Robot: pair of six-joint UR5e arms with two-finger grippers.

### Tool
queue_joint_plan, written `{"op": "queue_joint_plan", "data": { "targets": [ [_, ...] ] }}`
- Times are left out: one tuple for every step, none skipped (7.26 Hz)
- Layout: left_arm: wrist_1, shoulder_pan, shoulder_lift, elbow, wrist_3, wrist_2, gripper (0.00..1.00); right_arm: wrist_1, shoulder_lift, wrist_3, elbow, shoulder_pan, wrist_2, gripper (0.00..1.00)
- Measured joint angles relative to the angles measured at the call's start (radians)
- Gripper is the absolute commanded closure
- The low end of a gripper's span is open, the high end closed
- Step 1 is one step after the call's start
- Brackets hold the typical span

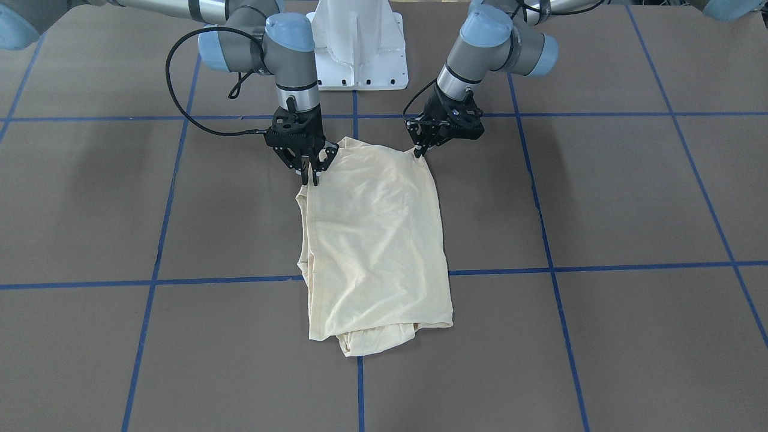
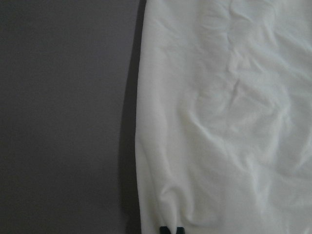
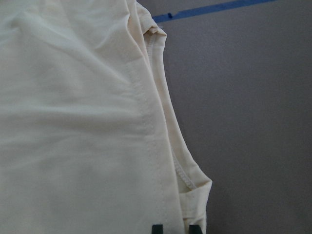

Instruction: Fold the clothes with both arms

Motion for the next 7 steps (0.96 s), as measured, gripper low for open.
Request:
{"op": "queue_joint_plan", "data": {
  "targets": [
    [0.0, 0.0, 0.0, 0.0, 0.0, 0.0, 1.0, 0.0, -0.001, 0.0, 0.0, -0.002, -0.003, 0.69],
    [0.0, 0.0, 0.0, 0.0, 0.0, 0.0, 1.0, 0.0, -0.002, -0.001, -0.001, -0.004, -0.007, 0.69],
    [0.0, 0.0, 0.0, 0.0, 0.0, 0.0, 1.0, 0.0, -0.002, -0.001, -0.002, -0.006, -0.008, 0.7],
    [0.0, 0.0, 0.0, 0.0, 0.0, 0.0, 1.0, 0.0, -0.002, -0.002, -0.004, -0.006, -0.01, 0.81],
    [0.0, 0.0, 0.0, 0.0, 0.0, 0.0, 1.0, 0.0, -0.002, -0.003, -0.004, -0.007, -0.01, 0.98],
    [0.0, 0.0, 0.0, 0.0, 0.0, 0.0, 1.0, 0.0, 0.0, -0.004, -0.005, -0.007, -0.01, 1.0],
    [0.0, 0.0, 0.0, 0.0, 0.0, 0.0, 1.0, 0.0, 0.0, -0.005, -0.005, -0.008, -0.012, 1.0]
  ]
}}
